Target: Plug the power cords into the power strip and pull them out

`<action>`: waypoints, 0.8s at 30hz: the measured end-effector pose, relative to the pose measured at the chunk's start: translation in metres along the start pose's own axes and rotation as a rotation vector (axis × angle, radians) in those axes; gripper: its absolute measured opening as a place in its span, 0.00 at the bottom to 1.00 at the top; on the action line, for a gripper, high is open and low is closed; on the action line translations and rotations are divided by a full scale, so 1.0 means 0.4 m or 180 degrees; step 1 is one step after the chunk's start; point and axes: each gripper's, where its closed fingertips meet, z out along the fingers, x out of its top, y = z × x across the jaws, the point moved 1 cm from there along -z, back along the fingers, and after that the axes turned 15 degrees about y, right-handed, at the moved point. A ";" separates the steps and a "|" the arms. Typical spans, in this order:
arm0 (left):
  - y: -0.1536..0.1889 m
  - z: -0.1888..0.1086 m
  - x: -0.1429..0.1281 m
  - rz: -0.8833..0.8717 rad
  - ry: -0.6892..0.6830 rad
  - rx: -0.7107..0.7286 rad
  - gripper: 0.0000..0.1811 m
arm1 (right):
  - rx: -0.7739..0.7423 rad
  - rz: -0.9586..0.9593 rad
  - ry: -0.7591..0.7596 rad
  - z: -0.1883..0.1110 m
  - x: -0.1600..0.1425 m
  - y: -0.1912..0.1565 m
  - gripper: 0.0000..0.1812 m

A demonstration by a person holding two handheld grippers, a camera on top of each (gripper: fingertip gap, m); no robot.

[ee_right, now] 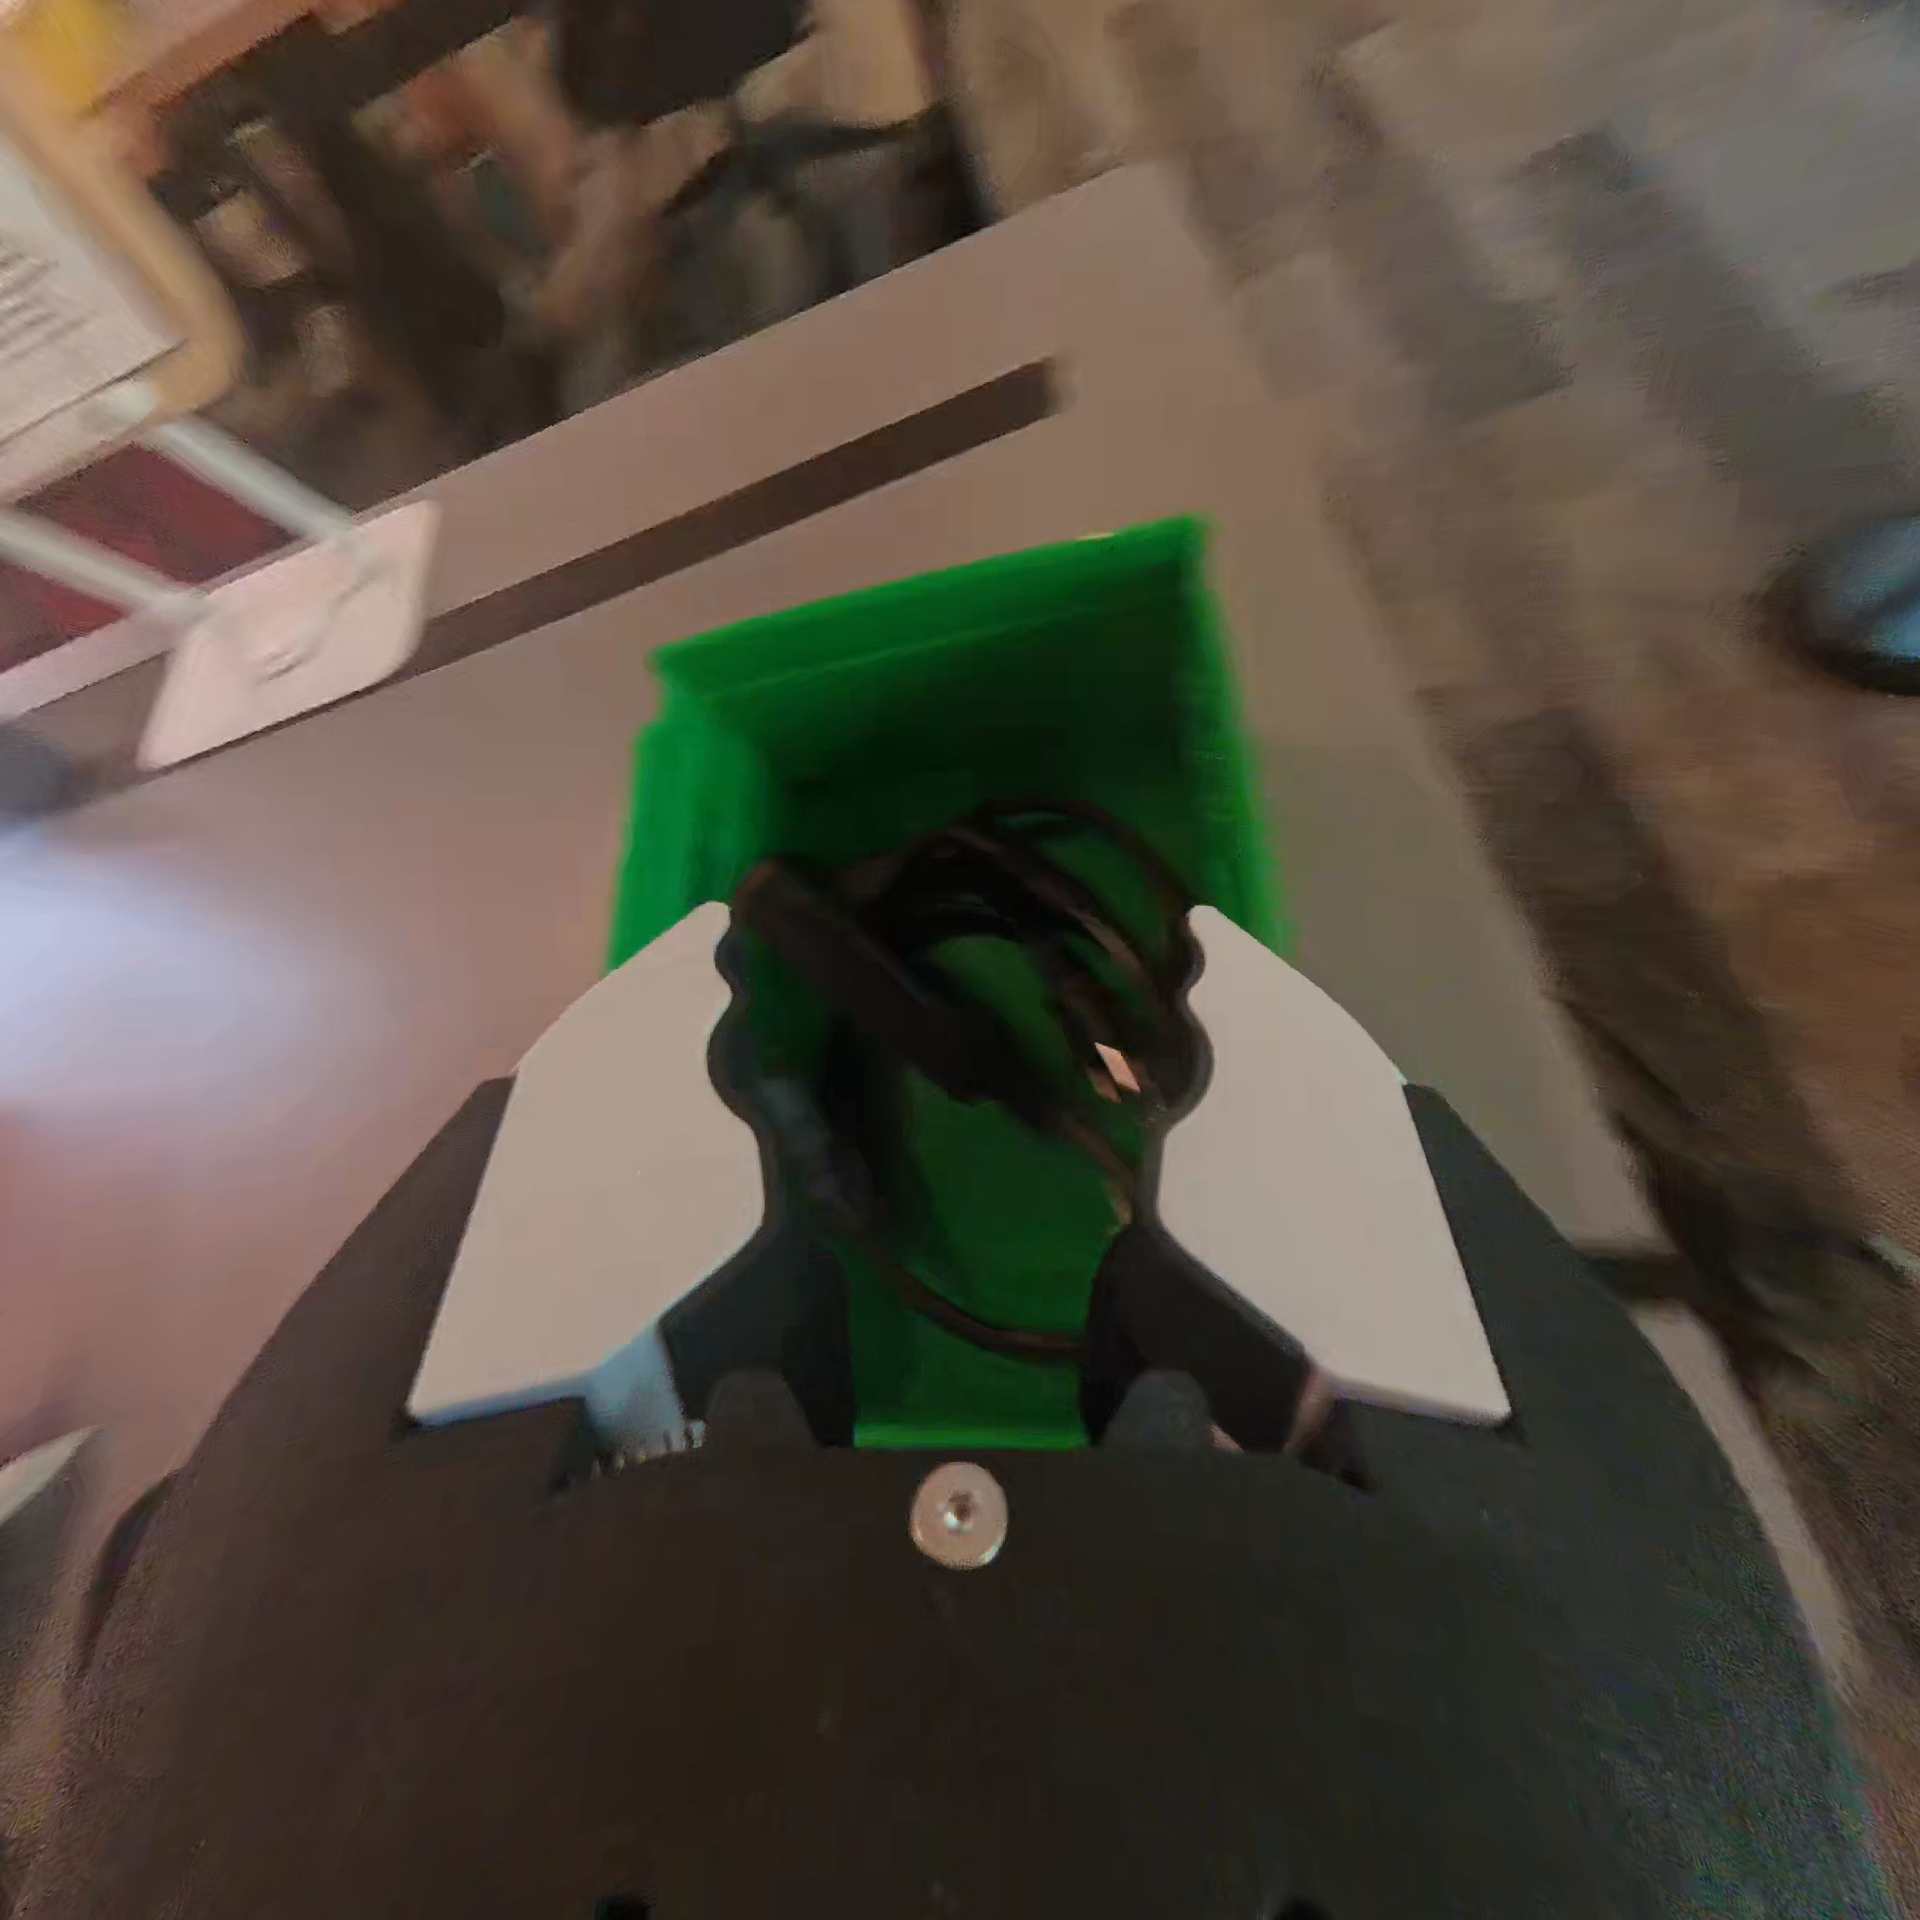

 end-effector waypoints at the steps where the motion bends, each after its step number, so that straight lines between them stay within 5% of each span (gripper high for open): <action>1: 0.000 0.000 0.000 0.0004 0.0000 0.0002 0.43 | -0.0280 -0.0043 0.0077 -0.040 0.003 0.039 0.42; 4: 0.000 0.000 0.000 0.0019 0.0000 0.0009 0.43 | -0.0577 0.0029 -0.0052 -0.092 -0.039 0.118 0.36; 9: 0.000 0.000 -0.001 0.0001 -0.0012 0.0006 0.42 | -0.0330 0.0245 -0.0743 -0.016 -0.159 0.181 0.36; 18: -0.005 -0.002 0.003 0.0139 0.0011 0.0128 0.42 | -0.0071 -0.0084 -0.1558 0.044 -0.246 0.152 0.07; 24: -0.009 -0.008 0.013 0.0247 0.0122 0.0233 0.42 | 0.0397 -0.0394 -0.1708 0.123 -0.248 0.059 0.03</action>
